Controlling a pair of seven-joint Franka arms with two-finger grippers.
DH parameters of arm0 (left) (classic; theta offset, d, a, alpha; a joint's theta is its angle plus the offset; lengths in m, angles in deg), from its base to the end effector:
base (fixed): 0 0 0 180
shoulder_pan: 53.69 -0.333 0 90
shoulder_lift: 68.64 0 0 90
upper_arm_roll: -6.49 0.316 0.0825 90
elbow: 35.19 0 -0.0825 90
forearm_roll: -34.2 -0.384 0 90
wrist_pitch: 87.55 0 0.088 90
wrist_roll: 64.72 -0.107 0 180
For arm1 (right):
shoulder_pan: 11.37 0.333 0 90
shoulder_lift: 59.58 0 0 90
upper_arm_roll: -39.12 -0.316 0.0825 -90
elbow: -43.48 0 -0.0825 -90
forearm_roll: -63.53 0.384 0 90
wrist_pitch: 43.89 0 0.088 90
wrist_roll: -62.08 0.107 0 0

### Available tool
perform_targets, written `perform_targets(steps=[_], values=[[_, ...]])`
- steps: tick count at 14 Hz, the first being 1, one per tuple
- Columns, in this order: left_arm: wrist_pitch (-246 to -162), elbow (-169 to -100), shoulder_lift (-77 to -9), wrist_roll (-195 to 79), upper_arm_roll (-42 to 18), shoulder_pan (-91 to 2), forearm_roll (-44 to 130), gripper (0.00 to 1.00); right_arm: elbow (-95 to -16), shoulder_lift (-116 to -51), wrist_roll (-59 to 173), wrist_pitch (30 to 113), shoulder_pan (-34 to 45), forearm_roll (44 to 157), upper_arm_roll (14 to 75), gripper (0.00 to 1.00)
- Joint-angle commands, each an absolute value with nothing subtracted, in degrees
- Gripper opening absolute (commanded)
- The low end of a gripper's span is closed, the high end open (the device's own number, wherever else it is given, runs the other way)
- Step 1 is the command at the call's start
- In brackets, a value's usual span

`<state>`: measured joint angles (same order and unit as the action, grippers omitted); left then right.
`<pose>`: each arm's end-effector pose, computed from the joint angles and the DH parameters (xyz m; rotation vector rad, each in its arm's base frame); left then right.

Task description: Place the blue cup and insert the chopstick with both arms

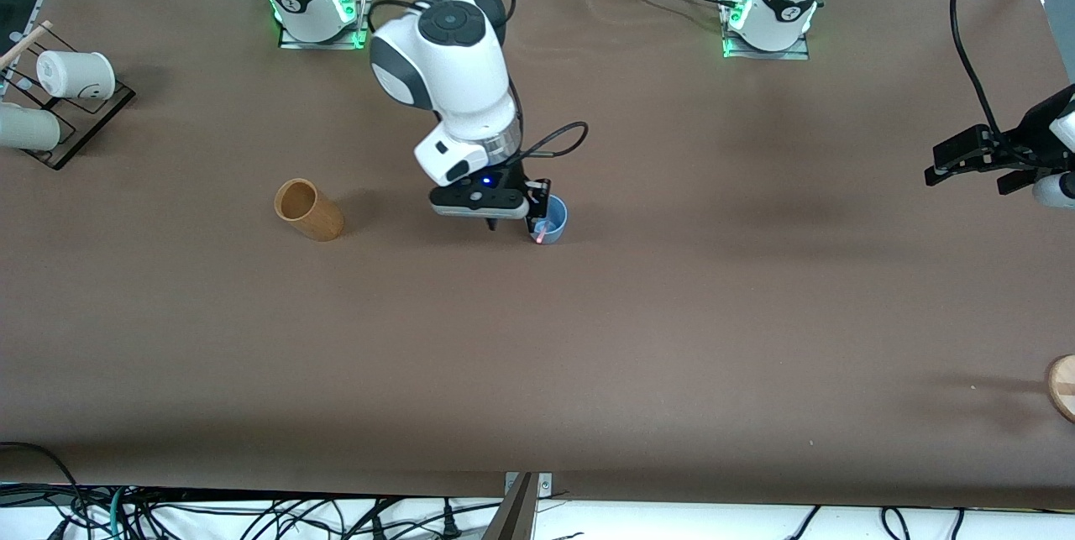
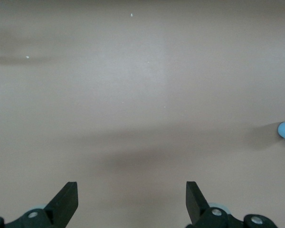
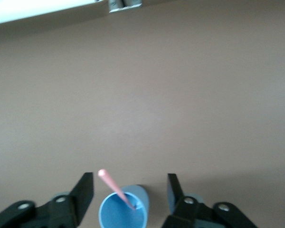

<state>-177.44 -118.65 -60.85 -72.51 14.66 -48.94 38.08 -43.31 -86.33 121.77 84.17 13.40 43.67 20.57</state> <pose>0.5951 0.0224 0.6008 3.0888 -0.1186 -0.0271 0.5498 0.4525 0.4330 -2.9799 0.2426 -0.4546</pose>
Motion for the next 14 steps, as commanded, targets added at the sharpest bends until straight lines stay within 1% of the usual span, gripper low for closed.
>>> perform_targets(steps=[1,3,5,6,10,11,14], values=[[-177.29,-119.48,-62.22,-73.07,11.69,-49.12,32.2,1.0,-44.23,-79.81,117.22,76.02,9.04,46.64,20.4,1.0],[-177.29,-120.18,-63.02,-72.81,10.97,-49.56,32.36,1.0,-45.02,-75.6,106.17,70.57,4.13,52.16,20.4,1.0],[-176.94,-119.4,-62.23,-73.16,11.14,-49.39,32.62,1.0,-45.2,-71.82,93.96,65.12,-1.67,58.23,20.48,1.0],[-176.85,-119.31,-62.14,-73.16,11.23,-49.38,32.62,1.0,-45.2,-70.41,88.76,62.57,-3.79,60.0,21.62,1.0],[-176.68,-119.22,-61.79,-73.16,11.15,-49.3,32.27,1.0,-45.55,-65.57,71.08,54.12,-4.69,65.54,32.15,1.0],[-176.59,-119.22,-61.79,-73.16,11.06,-49.04,32.1,1.0,-45.9,-64.6,66.52,53.06,-5.39,65.64,33.91,1.0],[-176.59,-119.22,-61.79,-73.16,10.97,-48.68,32.01,1.0,-49.06,-60.91,60.67,52.7,-8.64,65.55,34.98,1.0]])
